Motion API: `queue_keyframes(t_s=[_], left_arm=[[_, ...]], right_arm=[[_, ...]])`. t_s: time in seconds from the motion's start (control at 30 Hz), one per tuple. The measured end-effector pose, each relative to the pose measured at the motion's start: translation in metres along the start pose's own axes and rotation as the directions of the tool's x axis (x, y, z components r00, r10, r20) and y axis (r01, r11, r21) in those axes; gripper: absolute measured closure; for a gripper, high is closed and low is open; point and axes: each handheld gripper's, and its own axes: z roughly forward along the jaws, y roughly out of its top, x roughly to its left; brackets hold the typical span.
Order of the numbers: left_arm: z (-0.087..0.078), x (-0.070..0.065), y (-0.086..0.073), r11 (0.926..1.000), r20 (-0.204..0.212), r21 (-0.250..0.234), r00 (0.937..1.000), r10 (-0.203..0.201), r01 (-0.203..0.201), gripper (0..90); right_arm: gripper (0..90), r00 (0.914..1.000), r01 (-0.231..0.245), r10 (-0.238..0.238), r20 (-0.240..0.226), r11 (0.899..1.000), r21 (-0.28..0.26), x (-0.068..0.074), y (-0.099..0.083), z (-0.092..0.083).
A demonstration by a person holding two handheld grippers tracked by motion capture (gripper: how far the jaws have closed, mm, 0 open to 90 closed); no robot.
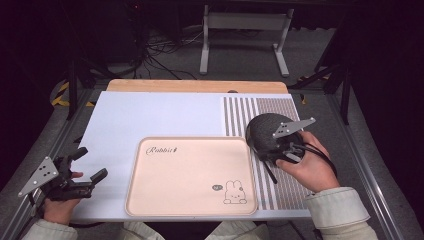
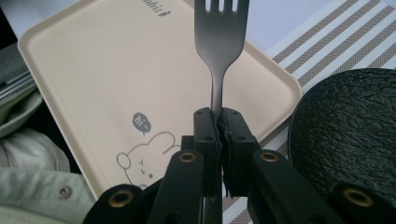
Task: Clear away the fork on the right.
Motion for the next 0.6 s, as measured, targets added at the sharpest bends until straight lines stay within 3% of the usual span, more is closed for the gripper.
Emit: queue_keyframes(t_s=[0.13,0.33,0.43,0.6], left_arm=[[0.000,0.000,0.000,1.0000,0.000,-0.001,1.0000,0.000,0.000,0.0],[0.000,0.000,0.000,1.0000,0.003,0.002,1.0000,-0.001,0.001,0.0],[-0.001,0.000,0.000,1.0000,0.003,-0.003,1.0000,-0.001,0.001,0.0],[-0.001,0.000,0.000,1.0000,0.005,-0.003,1.0000,-0.002,0.002,0.0]], right_arm=[[86.6,0.9974,-0.063,0.064,0.034,0.998,-0.015,0.007,0.008,0.002],[86.6,0.9865,-0.149,0.149,0.067,0.989,-0.004,0.018,0.017,0.009],[86.6,0.9766,-0.200,0.199,0.080,0.980,0.005,0.024,0.023,0.014],[86.6,0.9665,-0.236,0.233,0.109,0.972,0.018,0.029,0.027,0.022]])
